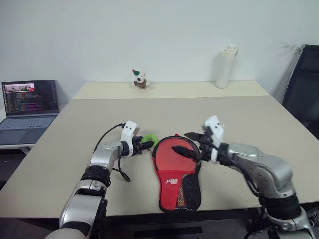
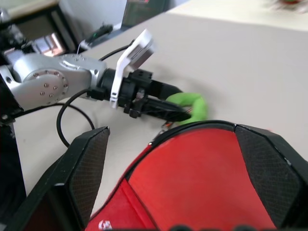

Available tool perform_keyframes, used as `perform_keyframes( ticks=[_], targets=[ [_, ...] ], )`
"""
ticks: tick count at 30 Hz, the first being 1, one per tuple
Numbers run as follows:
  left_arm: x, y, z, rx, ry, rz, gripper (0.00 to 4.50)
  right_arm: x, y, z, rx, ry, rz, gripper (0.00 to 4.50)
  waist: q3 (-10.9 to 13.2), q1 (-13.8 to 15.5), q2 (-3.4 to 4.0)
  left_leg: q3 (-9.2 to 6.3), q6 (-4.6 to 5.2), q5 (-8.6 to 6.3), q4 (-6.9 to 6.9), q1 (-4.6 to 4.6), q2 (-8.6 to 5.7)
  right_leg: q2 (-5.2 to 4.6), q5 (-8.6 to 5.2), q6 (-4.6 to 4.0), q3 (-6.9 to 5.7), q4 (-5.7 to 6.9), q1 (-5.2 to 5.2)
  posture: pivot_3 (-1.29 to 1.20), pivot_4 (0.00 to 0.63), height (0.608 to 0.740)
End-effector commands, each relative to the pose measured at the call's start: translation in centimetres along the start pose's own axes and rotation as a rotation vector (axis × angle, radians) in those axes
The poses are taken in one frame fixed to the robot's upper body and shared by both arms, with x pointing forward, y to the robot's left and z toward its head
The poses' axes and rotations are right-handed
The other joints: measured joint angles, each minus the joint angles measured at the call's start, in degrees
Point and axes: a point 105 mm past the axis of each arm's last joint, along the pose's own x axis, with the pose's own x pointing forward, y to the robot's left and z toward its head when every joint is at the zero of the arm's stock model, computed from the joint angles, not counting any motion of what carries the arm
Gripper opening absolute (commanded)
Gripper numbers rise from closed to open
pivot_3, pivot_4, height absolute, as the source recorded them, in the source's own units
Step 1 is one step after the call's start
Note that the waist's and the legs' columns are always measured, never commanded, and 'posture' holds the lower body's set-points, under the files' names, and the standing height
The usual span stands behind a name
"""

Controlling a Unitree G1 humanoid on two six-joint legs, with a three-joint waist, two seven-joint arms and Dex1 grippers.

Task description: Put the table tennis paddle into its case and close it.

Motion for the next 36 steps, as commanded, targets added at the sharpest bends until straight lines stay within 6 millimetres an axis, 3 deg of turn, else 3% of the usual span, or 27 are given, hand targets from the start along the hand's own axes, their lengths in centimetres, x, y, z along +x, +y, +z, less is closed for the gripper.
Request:
perform_keyframes(
  ticks=[1, 4, 6, 13, 22, 28, 36],
  targets=[
    [-0.4, 0.2, 0.1, -0.004, -0.011, 0.015, 1.43, 1.6, 0.0, -1.3, -0.031, 0.043, -0.004, 4.5, 0.0, 0.01, 0.0, 0.0, 0.0, 0.0, 0.0, -0.01, 0.01, 0.0, 0.0, 0.0, 0.0, 0.0, 0.0, 0.0, 0.15, 0.74],
    [-0.6, 0.0, 0.0, -0.008, -0.014, 0.014, 0.42, 3.1, -0.3, -3.4, -0.066, 0.115, -0.032, 4.5, -0.01, -0.12, -0.02, 0.02, 0.0, 0.0, 0.01, 0.01, 0.02, -0.01, 0.0, -0.01, 0.0, 0.01, 0.0, 0.0, 0.15, 0.74],
    [-0.8, 0.0, 0.0, -0.01, -0.018, 0.017, 0.03, 3.9, -0.7, -4.6, -0.104, 0.152, -0.061, 4.5, -0.01, -0.17, -0.02, 0.04, 0.0, 0.0, 0.01, 0.03, 0.03, 0.0, 0.0, -0.01, 0.01, 0.03, -0.01, 0.0, 0.15, 0.74],
    [-1.2, -0.3, 0.7, -0.001, -0.035, 0.021, 0.03, 4.8, -1.7, -6.9, -0.182, 0.222, -0.132, 4.5, -0.02, -0.17, -0.02, 0.02, 0.0, 0.0, 0.0, 0.03, 0.04, 0.02, 0.0, -0.01, 0.02, 0.04, -0.02, 0.0, 0.15, 0.74],
    [-1.5, 0.2, 1.6, 0.045, -0.024, 0.035, 0.03, 4.6, -0.4, -8.4, -0.13, 0.257, -0.074, 4.5, -0.03, -0.15, -0.03, -0.02, -0.01, 0.0, 0.0, 0.04, 0.06, 0.01, 0.01, -0.01, 0.02, 0.05, -0.01, 0.0, 0.15, 0.74],
    [-0.1, 1.7, 3.4, 0.137, -0.001, 0.083, 0.03, 4.3, 0.2, -9.1, -0.072, 0.28, -0.047, 4.5, -0.15, 0.05, -0.23, -0.06, -0.01, 0.01, 0.03, 0.07, -0.04, 0.02, 0.01, -0.01, -0.1, 0.04, 0.05, 0.0, 0.15, 0.74],
    [2.9, 0.8, 6.8, 0.252, -0.011, 0.157, 0.03, 4.1, 0.2, -10.6, -0.037, 0.324, -0.055, 4.5, -0.24, -0.01, -0.37, 0.0, -0.01, 0.0, 0.03, 0.05, -0.08, 0.02, 0.0, 0.0, -0.16, 0.01, 0.06, 0.0, 0.15, 0.74]
  ],
)
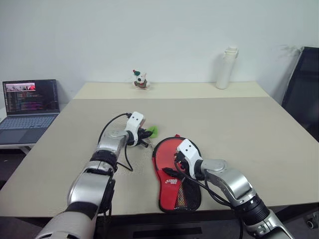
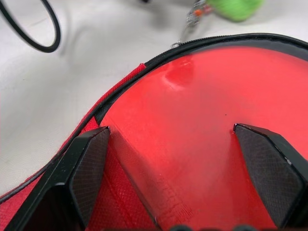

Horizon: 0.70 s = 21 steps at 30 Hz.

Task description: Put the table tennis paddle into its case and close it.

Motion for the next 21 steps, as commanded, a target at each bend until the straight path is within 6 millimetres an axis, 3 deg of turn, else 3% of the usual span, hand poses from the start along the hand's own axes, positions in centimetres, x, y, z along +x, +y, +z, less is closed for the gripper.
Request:
perform_keyframes(
  ticks=[1, 8, 14, 21],
  targets=[
    [0.7, 0.3, 3.4, 0.087, -0.056, 0.08, 0.03, 0.4, 0.7, -3.2, 0.071, 0.105, 0.023, 4.5, -0.01, 0.01, -0.01, 0.0, 0.0, 0.0, 0.0, 0.0, 0.0, 0.0, 0.0, 0.0, -0.01, 0.0, 0.0, 0.0, 0.15, 0.74],
    [2.6, -2.2, 6.2, 0.214, -0.089, 0.096, 0.03, 0.3, 2.3, -4.5, 0.097, 0.138, 0.048, 4.5, -0.06, -0.02, -0.08, 0.03, 0.0, 0.0, -0.01, 0.01, -0.01, 0.0, 0.0, 0.01, -0.02, 0.0, 0.0, 0.0, 0.15, 0.74],
    [4.1, -5.3, 7.0, 0.461, -0.05, 0.054, 0.03, -0.3, 4.4, -5.6, 0.116, 0.161, 0.083, 4.5, -0.21, 0.01, -0.13, 0.08, -0.01, 0.0, -0.01, 0.02, -0.03, 0.0, -0.01, 0.02, -0.01, -0.02, 0.02, 0.0, 0.15, 0.74],
    [5.4, -10.7, 11.2, 0.72, -0.159, -0.024, 0.03, -1.5, 5.6, -6.9, 0.147, 0.197, 0.084, 4.5, -0.27, 0.25, -0.19, 0.15, -0.01, 0.0, -0.01, 0.0, -0.06, 0.0, -0.01, 0.03, -0.06, -0.05, 0.06, 0.0, 0.15, 0.74]
  ],
)
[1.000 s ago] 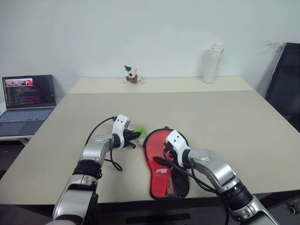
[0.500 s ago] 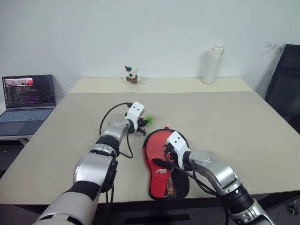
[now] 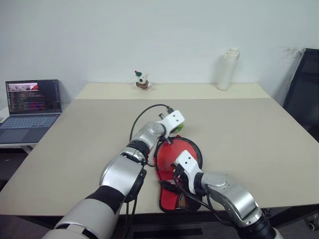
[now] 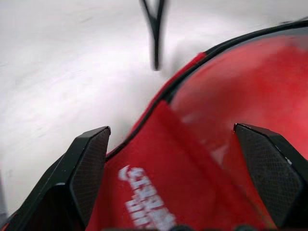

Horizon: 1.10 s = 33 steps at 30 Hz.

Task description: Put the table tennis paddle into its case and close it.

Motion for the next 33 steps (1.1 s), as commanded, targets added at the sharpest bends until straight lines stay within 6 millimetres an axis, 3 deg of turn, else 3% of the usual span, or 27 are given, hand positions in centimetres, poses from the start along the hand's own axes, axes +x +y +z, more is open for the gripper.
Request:
perform_keyframes(
  ticks=[1, 5, 12, 22, 27, 30, 33],
  targets=[
    [0.2, 0.6, 6.0, 0.164, -0.152, 0.031, 0.03, 0.0, 1.6, -5.3, 0.111, 0.201, 0.042, 4.5, -0.01, 0.03, 0.0, 0.0, 0.0, 0.0, 0.0, -0.01, 0.0, -0.01, 0.0, 0.0, 0.0, -0.01, 0.0, 0.0, 0.15, 0.74],
    [0.7, -1.3, 8.7, 0.275, -0.219, 0.001, 0.03, -0.2, 2.4, -5.5, 0.124, 0.206, 0.051, 4.5, -0.02, 0.13, 0.0, 0.02, 0.0, 0.0, -0.02, -0.04, -0.01, -0.02, -0.01, 0.02, 0.01, -0.08, 0.0, 0.0, 0.15, 0.74],
    [1.2, -6.0, 11.1, 0.41, -0.32, -0.127, 0.03, -0.3, 3.2, -5.8, 0.145, 0.21, 0.053, 4.5, -0.02, 0.22, 0.01, 0.04, 0.0, -0.01, -0.04, -0.06, -0.01, -0.04, -0.02, 0.04, 0.0, -0.12, 0.0, 0.0, 0.15, 0.74],
    [1.2, -8.2, 10.8, 0.346, -0.349, -0.252, 0.03, 0.1, 2.7, -5.9, 0.14, 0.209, 0.049, 4.5, -0.11, 0.33, 0.05, 0.07, 0.0, -0.01, -0.04, -0.05, -0.03, -0.02, -0.03, 0.05, -0.02, -0.14, 0.01, 0.0, 0.15, 0.74],
    [1.0, -6.7, 10.3, 0.281, -0.339, -0.215, 1.74, 0.5, 1.9, -4.6, 0.123, 0.176, 0.043, 4.5, -0.28, -0.02, 0.02, 0.07, 0.01, -0.01, -0.02, 0.01, -0.02, -0.02, -0.03, 0.05, -0.02, -0.08, 0.04, 0.0, 0.15, 0.74],
    [0.9, -4.3, 10.7, 0.03, -0.36, -0.121, 2.76, 0.6, 1.4, -3.3, 0.126, 0.139, 0.039, 4.5, -0.3, -0.37, 0.02, 0.05, 0.01, -0.01, -0.02, 0.12, 0.0, 0.0, -0.02, 0.05, 0.05, 0.01, 0.07, 0.0, 0.15, 0.74],
    [0.5, -2.6, 11.3, -0.112, -0.393, -0.081, 2.76, 0.8, 0.9, -1.9, 0.123, 0.1, 0.037, 4.5, -0.3, -0.48, 0.03, 0.03, 0.01, -0.01, -0.02, 0.18, 0.07, 0.09, -0.02, 0.05, 0.09, 0.07, 0.06, 0.0, 0.15, 0.74]
  ],
)
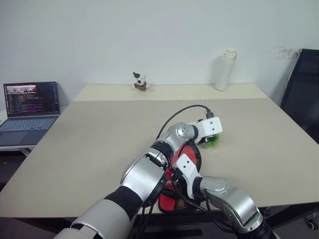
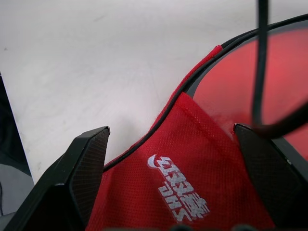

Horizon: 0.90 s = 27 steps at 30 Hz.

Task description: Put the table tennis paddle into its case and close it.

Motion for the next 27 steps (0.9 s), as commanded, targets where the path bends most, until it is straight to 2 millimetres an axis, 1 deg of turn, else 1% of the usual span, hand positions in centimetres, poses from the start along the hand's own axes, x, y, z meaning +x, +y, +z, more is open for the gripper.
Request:
perform_keyframes(
  ticks=[1, 4, 6, 9, 10, 12, 14, 16, 17, 20, 23, 25, 27],
  targets=[
    [-0.5, 2.7, 3.2, -0.063, -0.108, 0.084, 2.76, 0.4, -0.4, -1.8, 0.065, 0.095, 0.008, 4.5, 0.0, 0.01, 0.0, 0.0, 0.0, 0.0, 0.0, 0.0, 0.0, 0.01, 0.0, 0.0, -0.02, 0.01, 0.0, 0.0, 0.15, 0.74],
    [-1.2, 4.2, 3.9, -0.112, -0.145, 0.118, 2.76, 0.3, -0.9, -0.6, 0.056, 0.07, 0.006, 4.5, 0.0, 0.07, 0.0, 0.01, 0.0, 0.0, 0.0, 0.0, 0.0, 0.02, 0.0, 0.0, -0.02, 0.01, 0.0, 0.0, 0.15, 0.74],
    [-1.9, 5.0, 4.0, -0.108, -0.167, 0.105, 2.76, 0.2, -1.1, 0.1, 0.047, 0.056, 0.011, 4.5, 0.0, 0.09, 0.0, 0.02, 0.0, 0.0, 0.0, -0.04, -0.01, 0.01, 0.0, 0.0, -0.03, -0.02, -0.02, 0.0, 0.15, 0.74],
    [-3.1, 5.9, 3.4, -0.152, -0.195, 0.061, 2.76, -0.5, -1.6, 1.2, 0.041, 0.026, 0.008, 4.5, 0.01, 0.1, 0.01, 0.01, 0.0, 0.0, -0.02, -0.09, -0.02, 0.01, 0.0, 0.0, 0.0, -0.04, -0.06, 0.0, 0.15, 0.74],
    [-3.7, 6.0, 3.0, -0.17, -0.203, 0.03, 2.76, -0.9, -1.8, 1.7, 0.045, 0.01, 0.008, 4.5, 0.01, 0.13, 0.02, 0.02, 0.0, 0.0, -0.02, -0.13, -0.02, 0.01, 0.0, -0.01, -0.02, -0.05, -0.09, 0.0, 0.15, 0.74],
    [-5.1, 5.9, 1.7, -0.23, -0.23, -0.056, 2.76, -2.0, -2.0, 2.4, 0.048, -0.018, 0.014, 4.5, 0.02, 0.15, 0.03, 0.02, 0.0, 0.0, -0.01, -0.2, -0.03, 0.0, 0.0, -0.01, -0.04, -0.06, -0.13, 0.0, 0.15, 0.74],
    [-6.4, 5.6, -0.6, -0.236, -0.207, -0.106, 2.76, -3.3, -2.1, 2.8, 0.059, -0.04, 0.023, 4.5, 0.03, 0.1, 0.03, 0.03, -0.01, 0.0, -0.02, -0.2, -0.02, -0.01, 0.0, -0.02, -0.01, -0.07, -0.14, 0.0, 0.15, 0.74],
    [-7.3, 5.0, -2.5, -0.203, -0.171, -0.131, 2.76, -4.3, -2.1, 3.0, 0.068, -0.049, 0.028, 4.5, 0.03, 0.09, 0.03, -0.01, -0.01, 0.0, -0.03, -0.18, -0.01, -0.01, 0.0, -0.02, 0.01, -0.06, -0.15, 0.0, 0.15, 0.74],
    [-7.9, 4.7, -3.8, -0.215, -0.15, -0.14, 2.76, -5.1, -2.2, 3.1, 0.074, -0.057, 0.032, 4.5, 0.03, 0.1, 0.04, -0.03, 0.0, 0.0, -0.03, -0.19, 0.01, -0.01, 0.0, -0.02, 0.01, -0.06, -0.16, 0.0, 0.15, 0.74],
    [-9.3, 3.9, -6.6, -0.254, -0.104, -0.14, 2.76, -7.5, -2.5, 3.6, 0.081, -0.075, 0.034, 4.5, 0.05, 0.25, 0.05, -0.17, 0.0, 0.0, -0.02, -0.27, 0.06, -0.01, 0.01, -0.03, 0.02, -0.04, -0.18, 0.0, 0.15, 0.74],
    [-9.8, 2.7, -8.2, -0.258, -0.069, -0.148, 2.76, -9.5, -3.3, 4.4, 0.074, -0.088, 0.022, 4.5, 0.07, 0.35, 0.04, -0.26, 0.0, 0.0, 0.0, -0.31, 0.07, -0.11, 0.01, -0.03, 0.03, -0.04, -0.18, 0.0, 0.15, 0.74],
    [-10.0, 2.1, -8.7, -0.266, -0.056, -0.153, 2.76, -10.4, -3.7, 4.9, 0.067, -0.095, 0.015, 4.5, 0.06, 0.45, 0.04, -0.28, 0.0, 0.0, 0.02, -0.3, 0.06, -0.17, 0.01, -0.03, 0.02, -0.05, -0.14, 0.0, 0.15, 0.74],
    [-10.2, 1.6, -9.5, -0.264, -0.033, -0.155, 2.76, -11.3, -4.6, 5.4, 0.059, -0.1, -0.008, 4.5, 0.07, 0.46, 0.04, -0.29, 0.0, 0.0, 0.04, -0.29, 0.04, -0.19, 0.01, -0.02, 0.03, -0.05, -0.1, 0.0, 0.15, 0.74]
  ],
)
